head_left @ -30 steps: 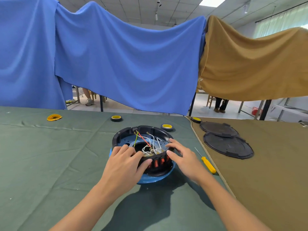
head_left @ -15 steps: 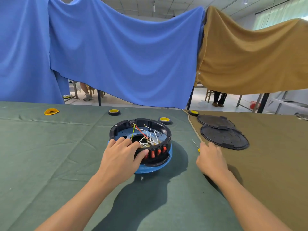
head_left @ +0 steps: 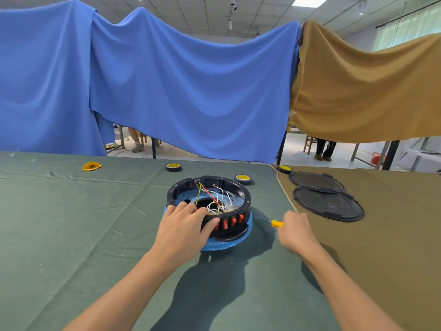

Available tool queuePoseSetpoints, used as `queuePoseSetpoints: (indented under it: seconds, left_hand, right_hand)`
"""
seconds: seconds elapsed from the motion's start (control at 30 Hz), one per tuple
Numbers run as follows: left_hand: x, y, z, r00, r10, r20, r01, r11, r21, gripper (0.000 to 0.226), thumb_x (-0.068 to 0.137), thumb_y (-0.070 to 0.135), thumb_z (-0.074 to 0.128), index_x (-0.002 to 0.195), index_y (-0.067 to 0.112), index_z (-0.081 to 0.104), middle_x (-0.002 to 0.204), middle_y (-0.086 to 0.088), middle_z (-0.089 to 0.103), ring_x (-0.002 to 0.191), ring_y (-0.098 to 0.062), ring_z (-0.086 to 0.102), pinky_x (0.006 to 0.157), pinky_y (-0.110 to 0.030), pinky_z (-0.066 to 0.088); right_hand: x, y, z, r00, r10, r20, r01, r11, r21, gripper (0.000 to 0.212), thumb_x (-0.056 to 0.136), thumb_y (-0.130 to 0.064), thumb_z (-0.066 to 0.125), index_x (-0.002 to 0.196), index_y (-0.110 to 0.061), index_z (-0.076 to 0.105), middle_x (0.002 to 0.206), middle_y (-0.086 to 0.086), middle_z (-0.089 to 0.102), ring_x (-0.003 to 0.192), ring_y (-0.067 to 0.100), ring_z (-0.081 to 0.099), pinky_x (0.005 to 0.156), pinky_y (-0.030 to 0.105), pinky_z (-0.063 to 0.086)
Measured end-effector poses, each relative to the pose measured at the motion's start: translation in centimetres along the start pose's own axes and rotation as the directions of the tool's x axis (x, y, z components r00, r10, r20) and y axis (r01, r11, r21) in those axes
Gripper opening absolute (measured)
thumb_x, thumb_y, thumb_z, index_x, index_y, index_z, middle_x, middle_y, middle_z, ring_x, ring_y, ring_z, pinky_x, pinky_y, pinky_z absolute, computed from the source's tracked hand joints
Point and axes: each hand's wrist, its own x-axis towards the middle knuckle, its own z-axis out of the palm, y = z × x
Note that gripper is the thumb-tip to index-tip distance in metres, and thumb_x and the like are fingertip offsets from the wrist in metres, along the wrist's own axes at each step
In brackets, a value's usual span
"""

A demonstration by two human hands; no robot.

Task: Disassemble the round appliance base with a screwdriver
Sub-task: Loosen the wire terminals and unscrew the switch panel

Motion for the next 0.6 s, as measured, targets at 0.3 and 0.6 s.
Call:
queuePoseSetpoints:
  seconds: [0.3,0.6]
  left_hand:
    - [-0.4,-0.2,-0.4,1.000,0.007,0.018,-0.008,1.000,0.025,0.050,0.094,0.063,0.030,0.099,0.029,0.067,0.088,0.011,0.062,0.092,-0.015,0.055,0.083,-0.029,0.036]
    - [-0.9,-1.4,-0.8,0.993,0.069,-0.093,-0.072,0.997,-0.030,0.047,0.089,0.060,0.039,0.082,0.026,0.071,0.070,0.012,0.058,0.076,-0.014,0.057,0.073,-0.031,0.041]
  right_hand:
    - [-2.2,-2.0,2.1,0.969,-0.096,0.226,0.030,0.960,0.278,0.006,0.086,-0.013,0.046,0.081,-0.013,0.043,0.086,0.008,0.053,0.070,0.022,0.046,0.058,0.030,0.037]
    - [-1.3,-1.0,0.2,0.992,-0.102,0.068,0.092,0.986,0.136,0.009,0.091,-0.008,0.041,0.095,-0.011,0.049,0.106,0.009,0.049,0.083,0.023,0.048,0.062,0.029,0.034]
